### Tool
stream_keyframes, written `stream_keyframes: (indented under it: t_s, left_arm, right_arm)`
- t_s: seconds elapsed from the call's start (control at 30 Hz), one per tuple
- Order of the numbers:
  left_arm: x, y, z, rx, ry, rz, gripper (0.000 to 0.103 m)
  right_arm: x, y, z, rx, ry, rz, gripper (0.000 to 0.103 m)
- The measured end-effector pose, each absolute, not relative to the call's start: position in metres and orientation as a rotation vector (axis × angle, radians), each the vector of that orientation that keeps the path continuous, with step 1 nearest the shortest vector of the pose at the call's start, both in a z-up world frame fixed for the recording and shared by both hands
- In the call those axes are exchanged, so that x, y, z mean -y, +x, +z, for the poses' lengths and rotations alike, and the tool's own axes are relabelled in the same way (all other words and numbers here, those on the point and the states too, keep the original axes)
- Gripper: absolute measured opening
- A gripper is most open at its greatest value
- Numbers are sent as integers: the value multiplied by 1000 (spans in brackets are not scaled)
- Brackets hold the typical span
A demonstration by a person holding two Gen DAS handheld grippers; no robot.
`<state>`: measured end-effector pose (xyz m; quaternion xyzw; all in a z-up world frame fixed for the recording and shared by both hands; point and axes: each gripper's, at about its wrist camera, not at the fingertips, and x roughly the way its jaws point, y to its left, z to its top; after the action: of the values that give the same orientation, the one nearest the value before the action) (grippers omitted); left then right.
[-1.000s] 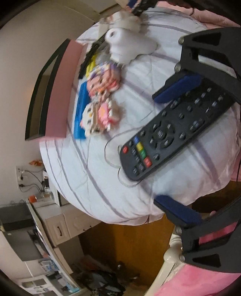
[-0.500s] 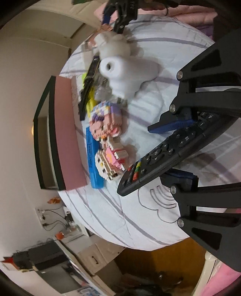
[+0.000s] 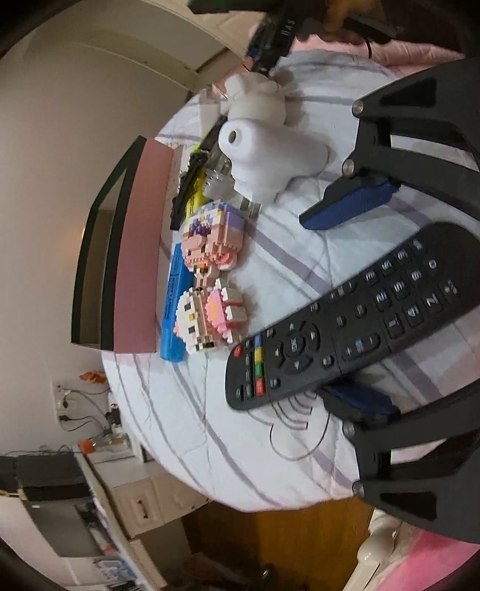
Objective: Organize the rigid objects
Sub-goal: 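Grasp the black remote with the left tool while the right tool grasps the rose-gold cup, then carry the remote and cup into the pink box and open both tools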
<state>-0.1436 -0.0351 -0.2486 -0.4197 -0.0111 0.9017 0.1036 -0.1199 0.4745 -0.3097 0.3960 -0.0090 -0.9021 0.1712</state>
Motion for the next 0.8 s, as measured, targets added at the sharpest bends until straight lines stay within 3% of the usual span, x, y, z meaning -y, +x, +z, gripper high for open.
stream_keyframes:
  t_s: [0.07,0.1,0.43,0.8]
  left_arm:
    - [38,-143,-248,20,-1236,2662,57]
    - [40,-142,-247,20,-1240,2669,47]
    - [50,-136,-241,21,-1220,2629,23]
    - [48,-129,-232,5,-1175,2616,18]
  right_arm:
    - [-474,-122,-308,17,1125,-2556,53]
    - [-474,-123,-309,17,1133,-2549,47]
    - [-476,-120,-307,30,1134,-2532,48]
    - [-478,-112,-305,89,1137,-2502,48]
